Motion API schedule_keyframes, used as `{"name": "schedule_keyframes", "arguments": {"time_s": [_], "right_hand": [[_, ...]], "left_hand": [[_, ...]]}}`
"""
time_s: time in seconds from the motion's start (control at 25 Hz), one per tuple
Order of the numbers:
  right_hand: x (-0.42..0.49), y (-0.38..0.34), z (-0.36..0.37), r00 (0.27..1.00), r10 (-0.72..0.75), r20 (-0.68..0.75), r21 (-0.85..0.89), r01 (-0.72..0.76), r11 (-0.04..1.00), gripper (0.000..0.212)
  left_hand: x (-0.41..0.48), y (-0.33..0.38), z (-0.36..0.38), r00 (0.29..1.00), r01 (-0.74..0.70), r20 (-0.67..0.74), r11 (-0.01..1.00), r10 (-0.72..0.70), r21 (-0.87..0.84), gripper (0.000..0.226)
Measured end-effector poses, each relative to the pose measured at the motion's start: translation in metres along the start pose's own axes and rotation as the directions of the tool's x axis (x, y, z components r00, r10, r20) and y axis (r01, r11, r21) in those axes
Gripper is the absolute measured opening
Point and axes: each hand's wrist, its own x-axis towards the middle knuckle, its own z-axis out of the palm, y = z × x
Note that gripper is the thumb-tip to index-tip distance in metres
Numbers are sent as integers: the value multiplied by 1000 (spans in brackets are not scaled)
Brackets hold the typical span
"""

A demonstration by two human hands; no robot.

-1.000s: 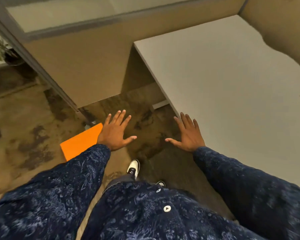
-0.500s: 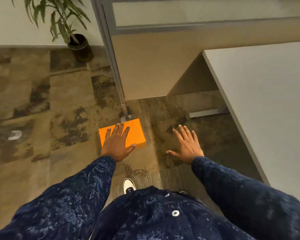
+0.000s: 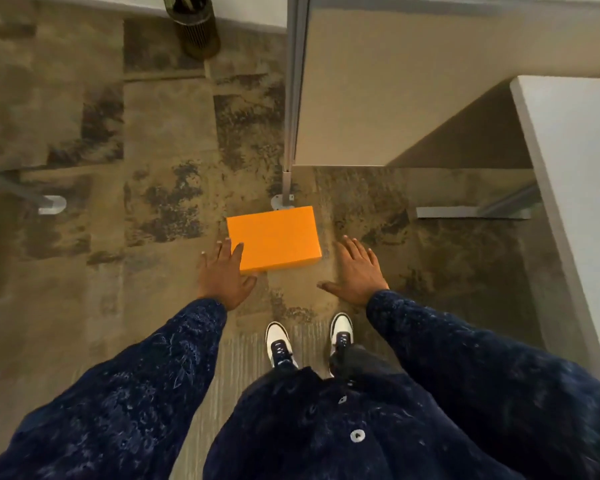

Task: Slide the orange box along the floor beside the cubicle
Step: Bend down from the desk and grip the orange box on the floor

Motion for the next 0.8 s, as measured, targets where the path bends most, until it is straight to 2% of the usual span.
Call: {"name": "schedule_keyframes", "arguments": {"time_s": [0.28,0.44,0.56,0.8], "right_hand": [[60,17,33,986,65,152,74,-77,994,103],[105,27,51,973,65,220,80,-85,993,100],[140,43,71,970,92,224,121,-121,985,99],[217,75,150,951,241,195,172,-275,946,100]], "left_hand": [[16,-29,13,983,166,86,986,-164,-9,78],[47,-35,19,975,216,61,976,-213,-38,78],[83,-35,40,974,226,25,967,-225,-114,76],[186,-65,122,969,243,113,934,-221,-261,75]]}}
